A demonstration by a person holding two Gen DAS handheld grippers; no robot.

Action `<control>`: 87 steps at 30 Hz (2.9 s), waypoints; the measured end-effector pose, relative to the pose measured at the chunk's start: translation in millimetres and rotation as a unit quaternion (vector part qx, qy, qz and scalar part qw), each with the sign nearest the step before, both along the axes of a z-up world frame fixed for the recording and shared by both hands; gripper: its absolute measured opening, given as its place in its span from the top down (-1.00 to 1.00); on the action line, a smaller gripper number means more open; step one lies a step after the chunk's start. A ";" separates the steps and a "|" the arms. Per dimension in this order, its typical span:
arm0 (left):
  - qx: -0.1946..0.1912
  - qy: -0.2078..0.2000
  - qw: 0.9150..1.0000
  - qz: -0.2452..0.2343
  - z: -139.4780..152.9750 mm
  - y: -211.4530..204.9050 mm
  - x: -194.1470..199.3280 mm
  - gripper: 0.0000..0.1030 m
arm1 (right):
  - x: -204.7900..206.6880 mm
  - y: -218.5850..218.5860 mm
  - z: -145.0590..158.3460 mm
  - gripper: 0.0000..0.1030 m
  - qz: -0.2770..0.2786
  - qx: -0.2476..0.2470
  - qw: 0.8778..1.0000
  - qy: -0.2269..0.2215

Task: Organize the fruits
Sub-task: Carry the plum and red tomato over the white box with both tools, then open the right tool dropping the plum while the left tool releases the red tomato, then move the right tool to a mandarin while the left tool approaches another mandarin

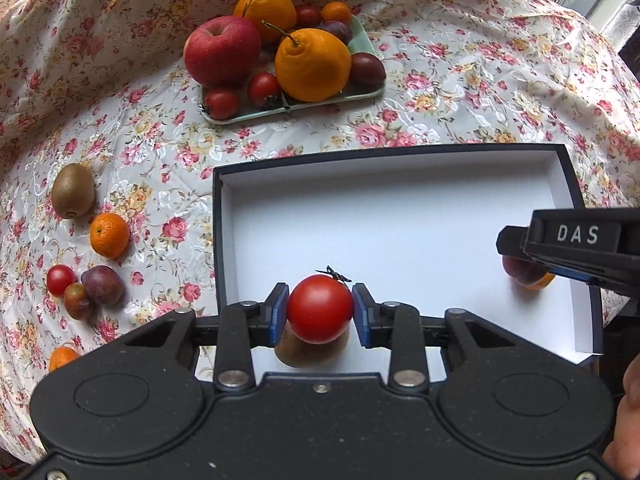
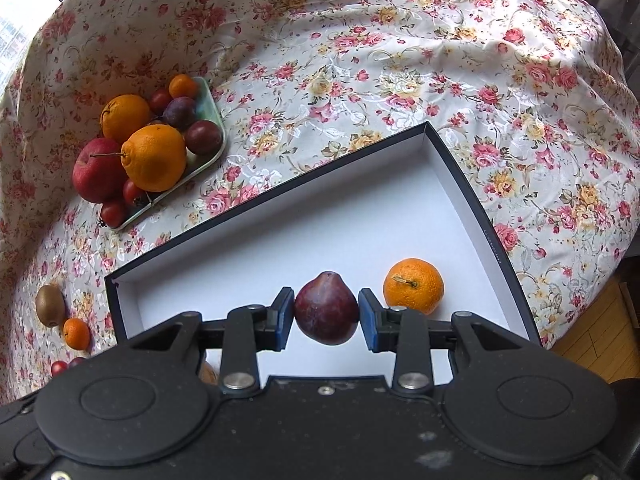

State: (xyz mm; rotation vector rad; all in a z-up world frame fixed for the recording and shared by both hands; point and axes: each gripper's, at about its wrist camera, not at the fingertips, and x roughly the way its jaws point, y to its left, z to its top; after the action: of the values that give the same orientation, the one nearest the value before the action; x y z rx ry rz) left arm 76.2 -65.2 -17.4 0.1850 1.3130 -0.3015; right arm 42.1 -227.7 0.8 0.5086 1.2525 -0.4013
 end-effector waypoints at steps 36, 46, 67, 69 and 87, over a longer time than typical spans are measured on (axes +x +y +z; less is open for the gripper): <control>0.010 0.029 0.999 -0.037 -25.9 -36.9 -19.5 0.09 | -12.4 -43.7 3.9 0.27 -0.040 -0.024 0.999 -0.016; 0.017 0.020 0.999 -0.035 -23.9 -36.6 -19.9 0.07 | -13.2 -41.4 14.3 0.28 -0.035 -0.046 0.998 -0.037; 0.002 0.011 0.999 0.037 0.8 16.5 -2.2 0.06 | 1.4 -14.4 1.2 0.29 -0.033 -0.008 0.999 0.035; 0.006 0.005 0.998 0.058 3.5 28.7 3.8 0.06 | 6.4 -3.0 0.2 0.29 -0.021 -0.007 0.999 0.037; 0.014 0.004 0.972 0.235 9.4 187.2 55.5 0.06 | 58.7 132.0 -3.0 0.29 0.110 0.015 0.993 0.031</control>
State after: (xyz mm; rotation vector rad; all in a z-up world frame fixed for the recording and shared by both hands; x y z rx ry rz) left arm 131.7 122.1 -8.0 -0.1060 1.3275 0.1193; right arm 100.9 -95.7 -2.2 0.3803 1.3613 -0.2128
